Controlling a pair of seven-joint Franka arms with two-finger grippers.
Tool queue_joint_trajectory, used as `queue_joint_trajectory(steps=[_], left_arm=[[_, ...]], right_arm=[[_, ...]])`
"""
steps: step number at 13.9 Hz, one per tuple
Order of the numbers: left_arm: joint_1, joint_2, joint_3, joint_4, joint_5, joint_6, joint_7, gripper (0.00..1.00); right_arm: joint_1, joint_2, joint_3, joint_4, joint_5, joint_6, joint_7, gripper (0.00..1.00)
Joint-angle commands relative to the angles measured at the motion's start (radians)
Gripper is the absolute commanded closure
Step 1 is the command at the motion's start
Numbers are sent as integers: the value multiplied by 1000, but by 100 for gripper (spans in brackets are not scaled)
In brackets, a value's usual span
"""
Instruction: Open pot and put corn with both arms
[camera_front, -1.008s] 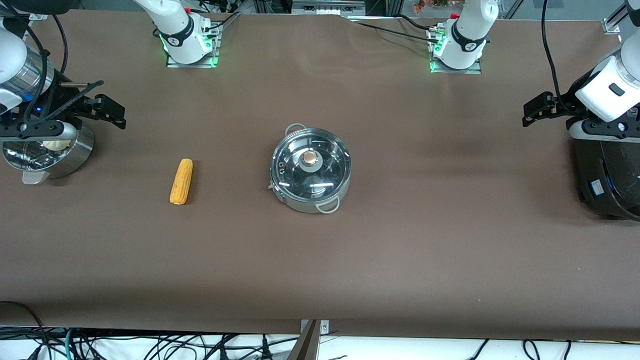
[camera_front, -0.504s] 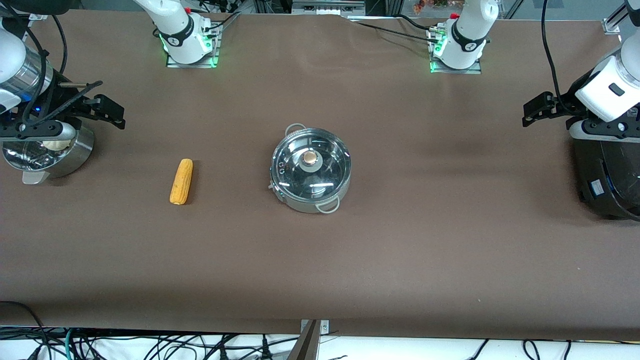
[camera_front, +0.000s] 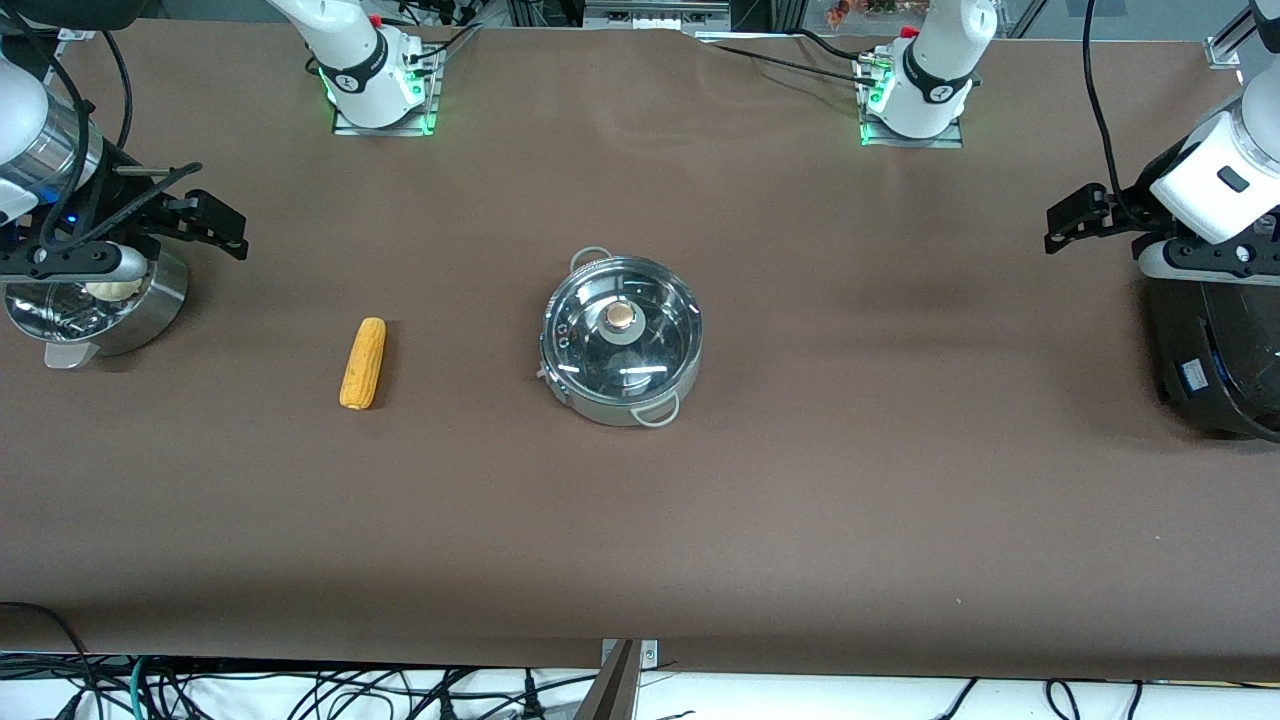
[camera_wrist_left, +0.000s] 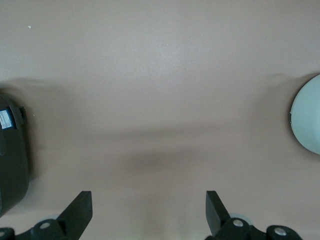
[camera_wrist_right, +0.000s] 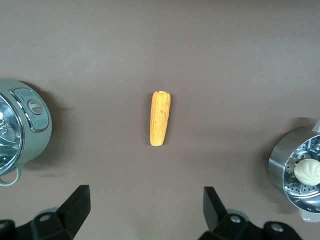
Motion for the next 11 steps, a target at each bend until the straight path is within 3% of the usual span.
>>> queue_joint_trajectory(steps=[1,11], left_arm=[[1,8,0,21,-10,-17,-3,0],[1,6,-2,21,-10,-20,-22,0]], right_arm=[[-6,0,4,14,-10,-1,0,0],[-6,0,4,14,-10,-1,0,0]])
